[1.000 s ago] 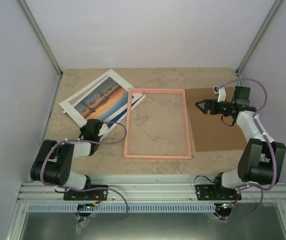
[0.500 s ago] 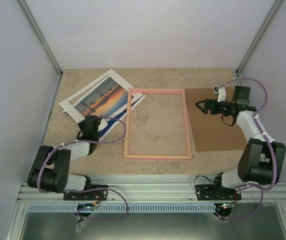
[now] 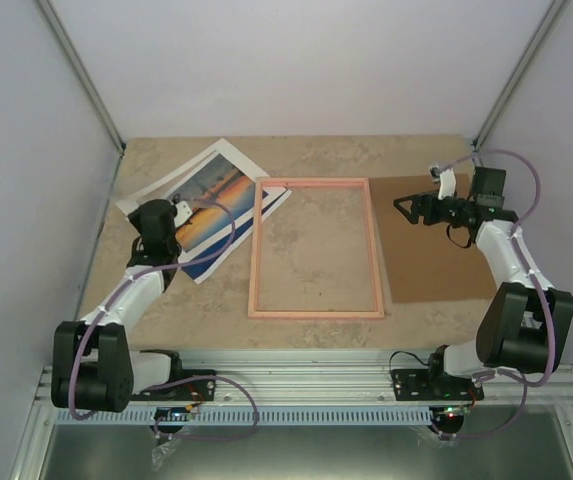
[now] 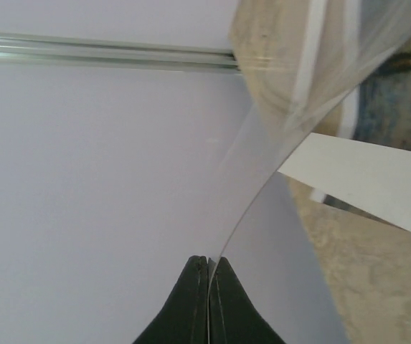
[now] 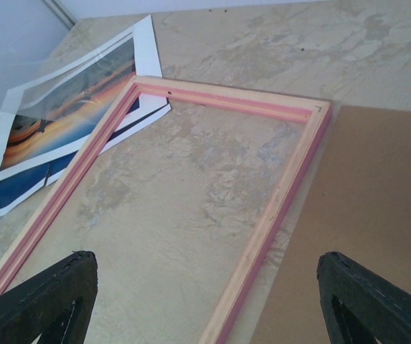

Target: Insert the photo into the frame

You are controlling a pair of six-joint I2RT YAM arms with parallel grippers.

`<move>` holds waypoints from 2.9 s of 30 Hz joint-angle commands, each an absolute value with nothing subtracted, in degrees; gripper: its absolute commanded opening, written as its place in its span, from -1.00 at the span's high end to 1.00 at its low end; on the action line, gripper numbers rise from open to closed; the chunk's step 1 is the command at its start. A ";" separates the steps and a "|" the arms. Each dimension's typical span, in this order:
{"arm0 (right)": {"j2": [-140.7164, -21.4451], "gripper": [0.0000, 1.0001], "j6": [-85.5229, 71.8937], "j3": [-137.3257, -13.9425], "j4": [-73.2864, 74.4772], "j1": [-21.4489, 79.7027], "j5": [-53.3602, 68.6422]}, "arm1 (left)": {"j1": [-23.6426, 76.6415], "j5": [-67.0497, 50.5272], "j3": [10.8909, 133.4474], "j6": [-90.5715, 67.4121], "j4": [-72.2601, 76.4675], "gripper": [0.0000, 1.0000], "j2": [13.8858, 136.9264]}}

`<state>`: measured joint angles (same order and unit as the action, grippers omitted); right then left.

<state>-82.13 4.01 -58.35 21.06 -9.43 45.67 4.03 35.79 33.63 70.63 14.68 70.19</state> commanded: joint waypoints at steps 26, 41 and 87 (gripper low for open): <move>-73.41 -0.77 26.96 -76.10 24.78 -3.60 45.99 | 10.30 32.42 78.01 54.54 -23.12 1.00 67.96; -77.14 -0.79 15.10 -91.83 32.06 27.96 28.28 | 28.45 34.70 85.31 43.78 -30.12 1.00 71.22; -89.61 0.45 31.20 -98.79 29.94 42.88 -5.38 | 37.86 34.19 94.46 37.08 -34.82 1.00 75.67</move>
<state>-88.51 28.82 -98.28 29.52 43.09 -2.61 37.10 36.62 91.85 39.79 -34.22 75.57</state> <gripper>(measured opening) 0.274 0.020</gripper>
